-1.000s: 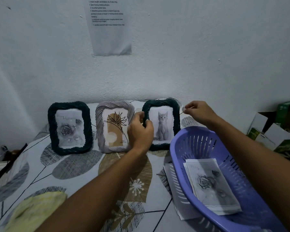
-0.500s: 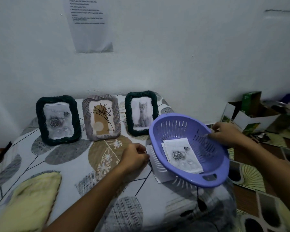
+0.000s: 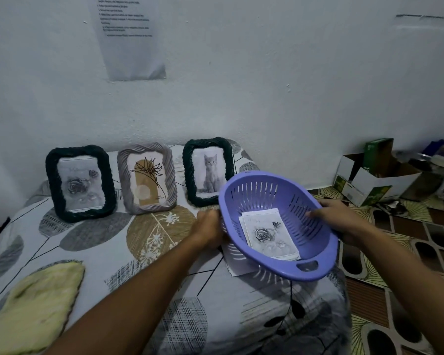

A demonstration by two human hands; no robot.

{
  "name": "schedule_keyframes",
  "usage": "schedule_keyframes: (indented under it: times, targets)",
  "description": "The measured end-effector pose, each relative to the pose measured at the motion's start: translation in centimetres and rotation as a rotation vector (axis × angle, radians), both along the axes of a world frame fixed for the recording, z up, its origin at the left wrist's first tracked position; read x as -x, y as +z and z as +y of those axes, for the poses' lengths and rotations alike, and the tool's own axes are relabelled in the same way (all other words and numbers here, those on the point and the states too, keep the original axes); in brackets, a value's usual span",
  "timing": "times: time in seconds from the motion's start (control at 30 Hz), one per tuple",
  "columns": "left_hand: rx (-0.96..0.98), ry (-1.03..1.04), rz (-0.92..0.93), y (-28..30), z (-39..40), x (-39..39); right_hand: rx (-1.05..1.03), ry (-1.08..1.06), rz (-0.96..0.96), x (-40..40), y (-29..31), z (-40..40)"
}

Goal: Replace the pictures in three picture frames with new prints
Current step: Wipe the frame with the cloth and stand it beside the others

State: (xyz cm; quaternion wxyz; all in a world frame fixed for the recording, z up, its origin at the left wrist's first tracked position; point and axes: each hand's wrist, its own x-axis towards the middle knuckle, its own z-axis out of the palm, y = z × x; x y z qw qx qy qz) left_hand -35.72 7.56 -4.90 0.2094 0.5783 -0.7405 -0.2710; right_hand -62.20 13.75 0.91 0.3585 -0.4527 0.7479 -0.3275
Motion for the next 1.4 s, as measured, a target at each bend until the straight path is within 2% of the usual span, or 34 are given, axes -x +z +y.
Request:
schedule_keyframes:
  times: [0.17,0.3,0.47,0.77,1.0,1.13,1.4]
  targets:
    - [-0.141,0.024,0.105,-0.1,-1.4,-0.1,0.037,-0.031,-0.037,-0.2,-0.2,0.1]
    - [-0.288,0.048,0.104,1.1,-1.8,-0.4,0.054,-0.059,-0.105,0.3,-0.1,0.3]
    - [-0.516,0.07,0.332,1.6,-1.5,-1.9,0.051,-0.098,-0.161,1.5,0.1,0.4]
    - [-0.54,0.084,0.506,0.5,-2.3,-3.8,0.01,-0.146,-0.206,2.1,0.5,0.4]
    - [-0.459,0.087,0.457,0.7,-2.2,-4.4,0.014,-0.146,-0.184,2.2,0.4,0.2]
    - [-0.519,0.111,0.532,0.5,-2.1,-4.7,0.014,-0.155,-0.184,2.1,0.3,0.1]
    - [-0.517,0.192,0.615,0.9,-2.2,-8.3,0.006,-0.126,-0.165,0.6,0.4,0.1]
